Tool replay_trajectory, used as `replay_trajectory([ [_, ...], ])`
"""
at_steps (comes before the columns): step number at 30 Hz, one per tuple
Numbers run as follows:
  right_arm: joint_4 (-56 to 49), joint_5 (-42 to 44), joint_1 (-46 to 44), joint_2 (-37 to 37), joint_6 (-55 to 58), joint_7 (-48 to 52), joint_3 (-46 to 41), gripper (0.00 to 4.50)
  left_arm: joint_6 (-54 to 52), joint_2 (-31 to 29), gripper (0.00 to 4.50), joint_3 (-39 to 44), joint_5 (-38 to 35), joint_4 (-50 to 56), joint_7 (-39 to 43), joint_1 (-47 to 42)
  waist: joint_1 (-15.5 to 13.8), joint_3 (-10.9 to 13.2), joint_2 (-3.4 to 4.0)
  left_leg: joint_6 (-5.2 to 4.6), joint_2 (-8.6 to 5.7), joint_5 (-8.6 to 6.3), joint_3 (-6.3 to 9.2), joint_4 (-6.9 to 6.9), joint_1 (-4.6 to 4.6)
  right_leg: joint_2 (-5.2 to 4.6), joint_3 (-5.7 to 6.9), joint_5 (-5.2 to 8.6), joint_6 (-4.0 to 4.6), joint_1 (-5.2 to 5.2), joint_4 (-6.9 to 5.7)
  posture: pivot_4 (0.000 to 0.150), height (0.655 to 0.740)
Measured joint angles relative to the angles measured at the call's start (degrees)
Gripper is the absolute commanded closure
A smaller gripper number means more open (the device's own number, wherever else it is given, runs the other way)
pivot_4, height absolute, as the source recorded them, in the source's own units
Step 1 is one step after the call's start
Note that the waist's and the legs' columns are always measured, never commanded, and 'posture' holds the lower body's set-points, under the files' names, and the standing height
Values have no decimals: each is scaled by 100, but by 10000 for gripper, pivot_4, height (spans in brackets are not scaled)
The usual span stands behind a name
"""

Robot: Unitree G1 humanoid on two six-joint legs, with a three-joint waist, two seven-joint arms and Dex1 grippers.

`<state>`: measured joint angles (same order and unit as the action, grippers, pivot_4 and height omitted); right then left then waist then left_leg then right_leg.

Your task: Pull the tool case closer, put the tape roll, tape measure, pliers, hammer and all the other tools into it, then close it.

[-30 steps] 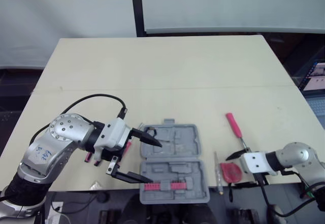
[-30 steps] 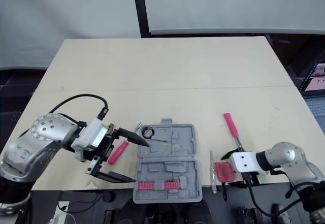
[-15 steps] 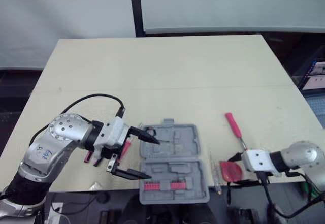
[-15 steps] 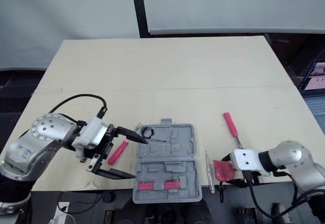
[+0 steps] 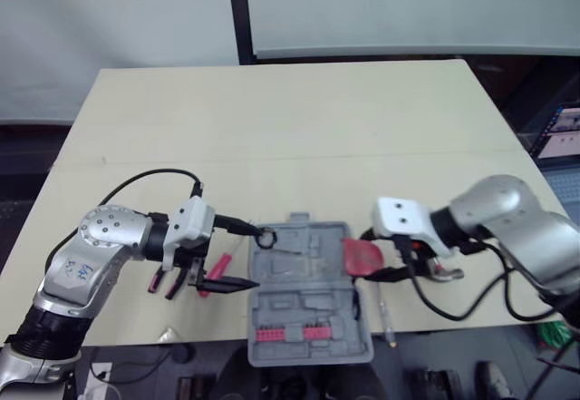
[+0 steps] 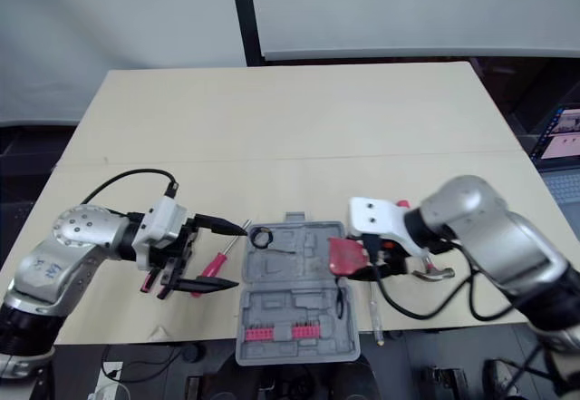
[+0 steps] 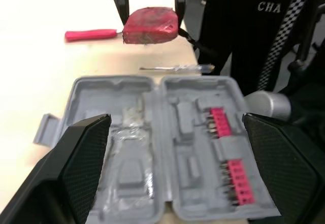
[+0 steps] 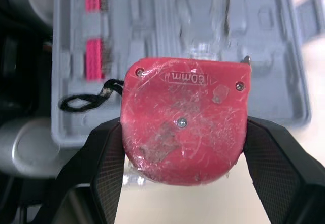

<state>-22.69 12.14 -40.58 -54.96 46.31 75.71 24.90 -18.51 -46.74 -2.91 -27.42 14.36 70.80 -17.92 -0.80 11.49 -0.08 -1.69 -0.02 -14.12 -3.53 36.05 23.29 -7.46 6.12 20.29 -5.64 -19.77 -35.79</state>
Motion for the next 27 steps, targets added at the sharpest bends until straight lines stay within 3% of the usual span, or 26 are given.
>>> replay_trajectory([
  [9, 1620, -1169, -1114, 1002, -237, -96, 1291, 15799, 238, 143, 0, 7, 205, -337, -75, -101, 102, 0, 0, -23, -6, 16, -13, 0, 0, 2, -1, 0, -1, -9, -19, 1500, 7278],
  [27, 3124, -2386, -1197, 1894, -1453, -114, 1731, 15799, 363, 179, 0, -36, 333, -401, -90, -109, 106, 0, 0, -23, -6, 19, -24, 1, 0, 6, -1, 0, -1, -18, -30, 1500, 7278],
])
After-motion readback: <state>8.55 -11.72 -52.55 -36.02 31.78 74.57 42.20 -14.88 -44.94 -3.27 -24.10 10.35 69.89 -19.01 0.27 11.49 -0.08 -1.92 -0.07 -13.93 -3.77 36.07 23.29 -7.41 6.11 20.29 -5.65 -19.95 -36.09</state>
